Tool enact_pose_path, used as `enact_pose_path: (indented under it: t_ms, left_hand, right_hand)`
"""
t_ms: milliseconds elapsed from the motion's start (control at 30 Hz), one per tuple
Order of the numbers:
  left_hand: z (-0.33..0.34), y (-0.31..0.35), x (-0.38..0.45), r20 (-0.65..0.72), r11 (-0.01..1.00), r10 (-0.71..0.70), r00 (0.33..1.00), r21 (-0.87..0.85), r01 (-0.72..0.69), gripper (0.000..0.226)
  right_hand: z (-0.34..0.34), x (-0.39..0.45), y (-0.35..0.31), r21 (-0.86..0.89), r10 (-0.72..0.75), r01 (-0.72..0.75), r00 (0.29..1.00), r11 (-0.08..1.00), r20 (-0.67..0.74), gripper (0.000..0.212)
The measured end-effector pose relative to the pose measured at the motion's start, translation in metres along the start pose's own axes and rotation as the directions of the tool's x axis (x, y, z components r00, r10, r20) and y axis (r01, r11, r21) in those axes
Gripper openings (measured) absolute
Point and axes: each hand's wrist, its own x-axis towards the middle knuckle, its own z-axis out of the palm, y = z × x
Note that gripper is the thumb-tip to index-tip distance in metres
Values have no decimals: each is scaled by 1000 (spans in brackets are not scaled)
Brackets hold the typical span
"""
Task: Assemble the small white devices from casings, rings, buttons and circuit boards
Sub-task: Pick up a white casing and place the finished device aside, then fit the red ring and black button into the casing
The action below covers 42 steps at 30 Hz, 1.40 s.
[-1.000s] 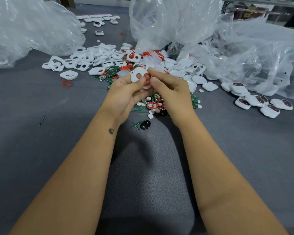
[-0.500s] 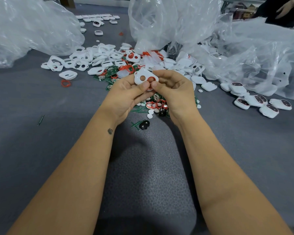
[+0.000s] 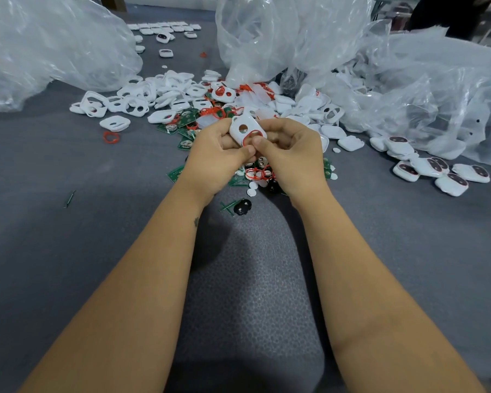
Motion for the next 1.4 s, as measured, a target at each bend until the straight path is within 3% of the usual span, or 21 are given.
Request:
enact_pose_path:
  t_ms: [100, 200, 300, 433, 533, 767, 900, 1100, 1400]
  left_hand:
    - [0, 1, 0, -6, 1000, 10, 1000, -19, -10, 32]
    - [-5, 2, 4, -136, 996, -20, 991, -92, 7, 31]
    - [-16, 3, 8, -297, 981, -85, 951, -193, 27, 25]
    - [-18, 4, 8, -381, 974, -111, 918, -227, 24, 27]
    - [-15, 3, 6, -351, 981, -91, 932, -194, 23, 26]
    - [-8, 0, 10, -293, 990, -106, 950, -118, 74, 50]
    - [-5, -3, 10, -268, 984, -107, 957, -168, 63, 53]
    - [-5, -8, 11, -214, 968, -81, 973, -248, 26, 54]
    - [-6, -9, 12, -140, 976, -77, 987, -214, 46, 57]
  right_hand:
    - [0, 0, -2, -29, -26, 26, 1000, 999, 0, 16]
    - [-6, 1, -8, -93, -44, 44, 999, 995, 0, 14]
    - [-13, 0, -18, -266, -46, 94, 982, 959, 181, 2]
    - [-16, -3, -26, -536, 179, 168, 826, 827, 535, 14]
    - [-15, -7, -29, -630, 308, 208, 733, 748, 607, 20]
    - [-10, -7, -25, -619, 234, 257, 766, 742, 599, 15]
    - [-7, -7, -21, -605, 174, 267, 803, 750, 570, 19]
    - [-6, -4, -12, -386, -38, 152, 957, 910, 287, 24]
    - [-7, 3, -4, -212, 74, -60, 996, 975, 59, 22]
